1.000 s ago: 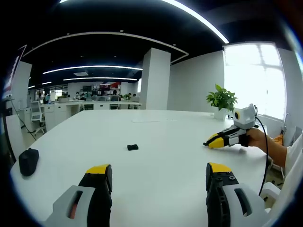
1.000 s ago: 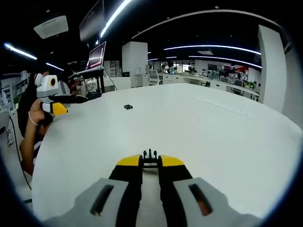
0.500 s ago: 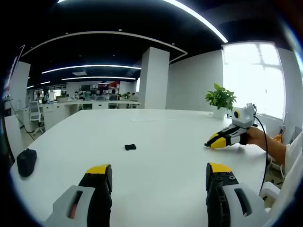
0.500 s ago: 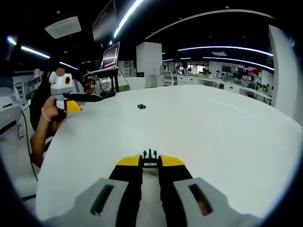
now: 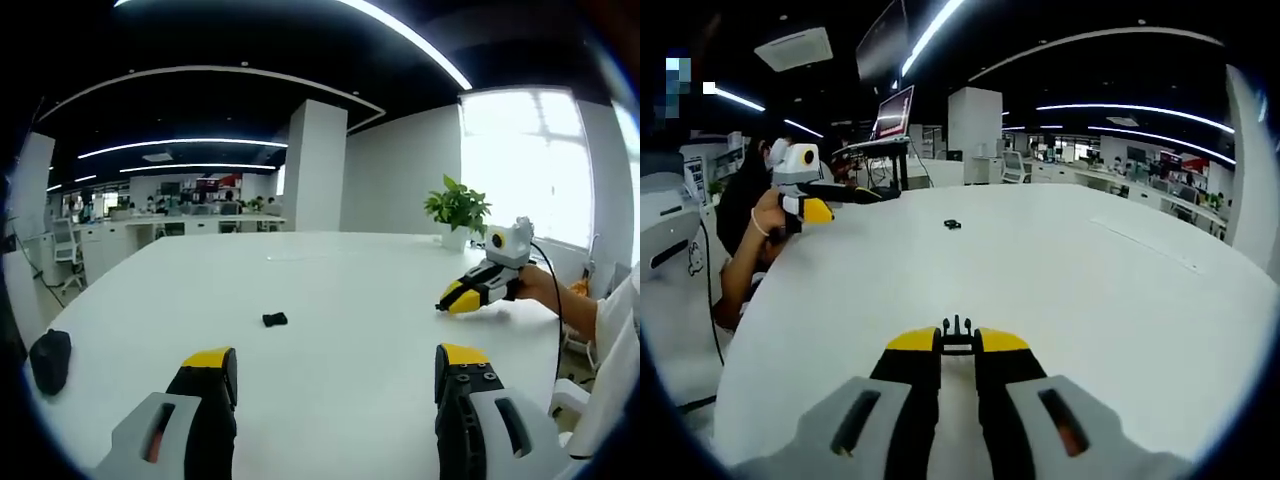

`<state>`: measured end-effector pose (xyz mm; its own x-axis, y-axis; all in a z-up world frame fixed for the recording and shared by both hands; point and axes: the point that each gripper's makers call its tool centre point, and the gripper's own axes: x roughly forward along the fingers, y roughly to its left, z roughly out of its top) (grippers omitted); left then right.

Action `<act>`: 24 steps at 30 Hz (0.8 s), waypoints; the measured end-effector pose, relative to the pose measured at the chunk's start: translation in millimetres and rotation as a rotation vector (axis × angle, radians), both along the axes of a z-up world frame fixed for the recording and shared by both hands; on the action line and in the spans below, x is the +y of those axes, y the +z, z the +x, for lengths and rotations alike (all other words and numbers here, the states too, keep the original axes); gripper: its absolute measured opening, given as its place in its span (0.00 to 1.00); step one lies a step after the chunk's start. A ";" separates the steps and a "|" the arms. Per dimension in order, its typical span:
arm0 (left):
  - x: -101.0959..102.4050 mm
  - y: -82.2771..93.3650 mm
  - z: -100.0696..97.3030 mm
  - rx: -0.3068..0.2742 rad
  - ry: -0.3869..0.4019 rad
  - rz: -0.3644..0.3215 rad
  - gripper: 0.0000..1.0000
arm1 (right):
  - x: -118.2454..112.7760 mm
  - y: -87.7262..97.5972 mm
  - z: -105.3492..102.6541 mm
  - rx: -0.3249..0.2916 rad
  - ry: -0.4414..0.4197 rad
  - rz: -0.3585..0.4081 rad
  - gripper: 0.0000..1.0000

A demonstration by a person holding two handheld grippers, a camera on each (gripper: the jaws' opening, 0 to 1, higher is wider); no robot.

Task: Snap the two parts of the plastic buckle together until the buckle closes and remains connected.

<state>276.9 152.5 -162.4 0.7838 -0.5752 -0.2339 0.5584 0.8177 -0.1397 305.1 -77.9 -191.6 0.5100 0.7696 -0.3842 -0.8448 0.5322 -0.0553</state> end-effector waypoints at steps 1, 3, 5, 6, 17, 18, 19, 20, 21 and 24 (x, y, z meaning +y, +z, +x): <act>-0.1 0.6 2.6 -0.002 -0.010 0.000 0.82 | 0.3 -1.4 -0.6 0.002 0.005 -0.007 0.12; 0.6 0.9 6.9 -0.002 -0.019 -0.004 0.82 | 0.4 -2.6 -1.1 0.003 0.008 -0.012 0.12; 0.2 1.4 11.9 -0.010 -0.023 -0.010 0.82 | 0.2 -3.2 -1.5 0.005 0.006 -0.015 0.12; -0.4 0.9 14.0 -0.011 -0.028 -0.009 0.82 | -0.2 -3.6 -1.3 0.006 0.003 -0.017 0.12; -14.9 20.2 30.5 -0.084 -0.132 -0.112 0.85 | 2.4 -3.0 -2.9 0.009 0.010 -0.014 0.12; -15.4 21.6 31.8 -0.088 -0.140 -0.113 0.85 | 2.9 -2.6 -3.2 0.007 0.012 -0.016 0.12; -16.2 22.5 33.1 -0.091 -0.151 -0.109 0.85 | 3.5 -2.1 -3.7 0.006 0.014 -0.017 0.12; -16.6 22.7 34.2 -0.094 -0.160 -0.100 0.85 | 4.1 -1.5 -4.2 0.003 0.017 -0.019 0.12; -16.5 22.9 35.8 -0.097 -0.164 -0.093 0.85 | 4.4 -1.3 -4.4 0.002 0.018 -0.021 0.12; -17.8 25.5 38.1 -0.110 -0.186 -0.091 0.86 | 5.3 -0.7 -5.3 -0.001 0.021 -0.021 0.12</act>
<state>314.9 134.7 -136.9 0.6804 -0.7268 -0.0932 0.7141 0.6862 -0.1384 299.8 -72.5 -192.3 0.4944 0.7719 -0.3998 -0.8557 0.5131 -0.0675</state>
